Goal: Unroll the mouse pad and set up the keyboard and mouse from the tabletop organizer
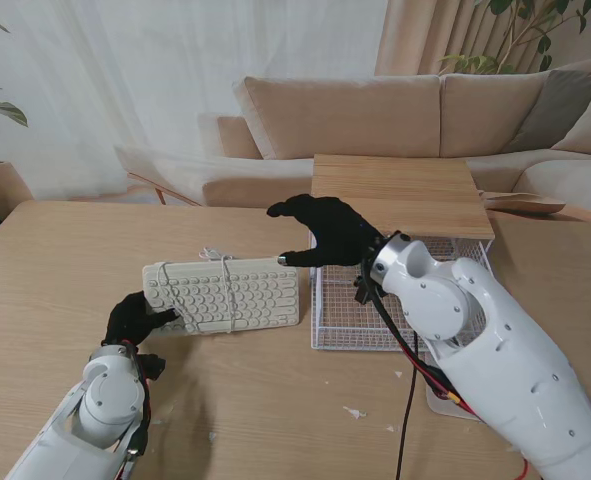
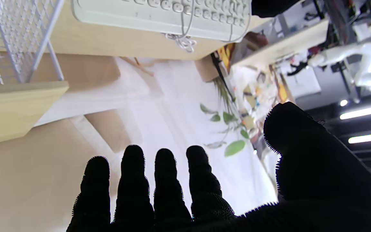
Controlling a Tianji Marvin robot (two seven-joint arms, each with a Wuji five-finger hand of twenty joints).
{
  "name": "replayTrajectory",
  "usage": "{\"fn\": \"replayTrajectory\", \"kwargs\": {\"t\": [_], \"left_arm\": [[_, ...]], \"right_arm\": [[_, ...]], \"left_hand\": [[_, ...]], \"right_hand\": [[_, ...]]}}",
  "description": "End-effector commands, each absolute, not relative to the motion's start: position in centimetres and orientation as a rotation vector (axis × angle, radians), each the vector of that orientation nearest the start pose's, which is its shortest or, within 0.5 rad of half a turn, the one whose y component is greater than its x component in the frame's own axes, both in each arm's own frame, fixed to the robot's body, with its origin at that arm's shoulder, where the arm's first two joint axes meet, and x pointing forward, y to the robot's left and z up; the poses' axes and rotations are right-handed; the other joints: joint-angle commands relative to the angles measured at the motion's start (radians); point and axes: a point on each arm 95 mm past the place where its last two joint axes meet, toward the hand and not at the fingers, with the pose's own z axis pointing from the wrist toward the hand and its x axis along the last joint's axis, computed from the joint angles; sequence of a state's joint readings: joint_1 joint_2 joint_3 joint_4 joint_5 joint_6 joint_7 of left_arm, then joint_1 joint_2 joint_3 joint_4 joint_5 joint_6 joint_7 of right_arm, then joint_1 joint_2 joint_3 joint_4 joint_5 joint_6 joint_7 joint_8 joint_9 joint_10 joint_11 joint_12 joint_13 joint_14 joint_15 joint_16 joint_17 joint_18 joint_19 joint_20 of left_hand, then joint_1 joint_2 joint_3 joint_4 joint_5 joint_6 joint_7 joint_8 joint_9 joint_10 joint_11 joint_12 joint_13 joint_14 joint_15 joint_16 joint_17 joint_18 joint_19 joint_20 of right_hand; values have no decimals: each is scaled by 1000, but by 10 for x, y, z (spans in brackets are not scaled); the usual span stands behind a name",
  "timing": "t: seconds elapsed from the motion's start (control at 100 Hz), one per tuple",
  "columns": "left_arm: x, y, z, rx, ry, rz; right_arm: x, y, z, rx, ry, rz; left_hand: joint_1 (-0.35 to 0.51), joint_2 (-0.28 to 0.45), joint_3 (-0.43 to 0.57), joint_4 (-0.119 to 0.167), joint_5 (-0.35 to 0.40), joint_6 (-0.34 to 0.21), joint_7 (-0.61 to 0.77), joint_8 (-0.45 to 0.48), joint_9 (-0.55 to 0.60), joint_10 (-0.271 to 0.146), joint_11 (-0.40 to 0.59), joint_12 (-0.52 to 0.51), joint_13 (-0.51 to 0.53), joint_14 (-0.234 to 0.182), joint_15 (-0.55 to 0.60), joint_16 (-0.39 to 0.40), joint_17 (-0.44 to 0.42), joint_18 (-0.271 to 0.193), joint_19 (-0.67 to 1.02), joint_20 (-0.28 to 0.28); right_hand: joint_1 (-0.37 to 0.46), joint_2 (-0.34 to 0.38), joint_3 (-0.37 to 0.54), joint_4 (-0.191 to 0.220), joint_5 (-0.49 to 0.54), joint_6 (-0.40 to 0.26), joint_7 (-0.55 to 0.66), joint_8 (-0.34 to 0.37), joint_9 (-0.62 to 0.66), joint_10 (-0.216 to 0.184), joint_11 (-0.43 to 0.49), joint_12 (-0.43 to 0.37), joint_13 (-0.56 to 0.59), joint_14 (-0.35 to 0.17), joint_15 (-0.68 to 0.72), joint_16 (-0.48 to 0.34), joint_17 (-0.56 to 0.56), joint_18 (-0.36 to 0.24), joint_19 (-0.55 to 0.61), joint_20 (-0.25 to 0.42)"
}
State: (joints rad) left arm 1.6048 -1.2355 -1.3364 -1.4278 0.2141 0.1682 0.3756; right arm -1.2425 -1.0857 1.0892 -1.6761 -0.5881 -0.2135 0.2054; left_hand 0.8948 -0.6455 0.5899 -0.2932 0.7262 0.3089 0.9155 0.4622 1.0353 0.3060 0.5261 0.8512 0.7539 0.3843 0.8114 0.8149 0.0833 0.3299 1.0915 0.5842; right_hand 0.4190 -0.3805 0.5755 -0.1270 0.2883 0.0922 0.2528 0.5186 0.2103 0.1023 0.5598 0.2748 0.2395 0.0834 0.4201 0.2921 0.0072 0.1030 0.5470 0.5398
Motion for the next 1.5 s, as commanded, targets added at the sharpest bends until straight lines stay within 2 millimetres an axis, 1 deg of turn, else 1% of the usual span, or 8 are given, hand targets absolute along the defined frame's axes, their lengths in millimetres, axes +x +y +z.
{"fn": "replayTrajectory", "kwargs": {"t": [0.0, 0.05, 0.53, 0.99, 1.16, 1.33, 1.41, 1.49], "left_arm": [[400, 62, -380, -2018, 439, -1563], [402, 62, -379, -2029, 438, -1560], [426, 52, -367, -2061, 549, -1506], [443, 53, -361, -2191, 524, -1401], [443, 57, -361, -2198, 531, -1366], [442, 60, -362, -2197, 540, -1346], [443, 62, -362, -2187, 557, -1340], [444, 62, -361, -2186, 569, -1331]], "right_arm": [[436, 69, -213, 1107, 1644, 1997], [427, 62, -216, 1124, 1610, 2004], [371, 4, -265, 1444, 1196, 2078], [361, -6, -282, 1512, 1135, 2029], [361, -8, -285, 1504, 1153, 2008], [361, -8, -286, 1509, 1152, 2000], [362, -8, -287, 1515, 1148, 1998], [362, -8, -286, 1514, 1147, 1997]], "left_hand": [[165, 122, 199, 110, 52, -91, 50, 14, 27, -10, 31, 29, -16, 4, 25, 17, -2, -2, 52, 18], [168, 124, 198, 110, 52, -89, 51, 15, 25, -8, 32, 30, -18, 5, 25, 18, -3, -4, 52, 18], [165, 131, 180, 112, 44, -78, 46, 15, 19, -2, 46, 30, -17, 12, 37, 27, -3, 18, 58, 22], [172, 142, 151, 121, 39, -50, 14, -24, -10, 17, 53, 22, -46, 30, 39, 33, -32, 37, 45, 18], [125, 122, 159, 123, -24, -42, -43, -64, -102, 18, 20, 18, -135, 18, 11, 29, -70, 26, 32, 11], [-19, 136, 252, 122, -96, -22, -227, -103, -339, 9, 82, -241, -261, 2, -49, -3, -116, 12, 6, 10], [-101, 175, 310, 188, -136, -17, -316, -108, -424, -13, 56, -313, -319, -11, -96, -31, -140, -2, -10, 16], [-138, 173, 306, 193, -182, -22, -377, -122, -502, -32, 13, -360, -382, -24, -172, -77, -156, -9, -31, 18]], "right_hand": [[-22, 34, -27, 49, -2, -2, -12, -8, -33, -7, -15, 1, -17, -10, -15, -11, 6, -4, -37, 27], [-5, 44, -63, 58, 0, -4, -11, -12, -33, -8, -8, 2, -14, -10, -16, -11, 22, -3, -89, 89], [1, 43, -57, 51, 34, -12, 0, -17, -5, -5, 12, 10, 11, -10, -27, -17, 29, -9, -115, 116], [1, 68, -77, 50, 28, -20, -4, -30, 2, -4, -6, 4, 2, -5, -43, -23, 11, -12, -129, 142], [2, 75, -93, 51, 24, -23, -5, -33, 1, -3, -10, 4, 2, -6, -43, -24, 8, -12, -132, 150], [7, 78, -104, 53, 24, -22, -6, -34, 1, -3, -10, 4, 1, -4, -44, -24, 8, -12, -136, 156], [11, 80, -108, 54, 25, -21, -5, -34, 3, -4, -9, 5, 0, -4, -44, -24, 6, -14, -137, 159], [11, 81, -113, 54, 25, -21, -5, -35, 4, -4, -8, 6, 1, -4, -44, -24, 7, -13, -138, 161]]}}
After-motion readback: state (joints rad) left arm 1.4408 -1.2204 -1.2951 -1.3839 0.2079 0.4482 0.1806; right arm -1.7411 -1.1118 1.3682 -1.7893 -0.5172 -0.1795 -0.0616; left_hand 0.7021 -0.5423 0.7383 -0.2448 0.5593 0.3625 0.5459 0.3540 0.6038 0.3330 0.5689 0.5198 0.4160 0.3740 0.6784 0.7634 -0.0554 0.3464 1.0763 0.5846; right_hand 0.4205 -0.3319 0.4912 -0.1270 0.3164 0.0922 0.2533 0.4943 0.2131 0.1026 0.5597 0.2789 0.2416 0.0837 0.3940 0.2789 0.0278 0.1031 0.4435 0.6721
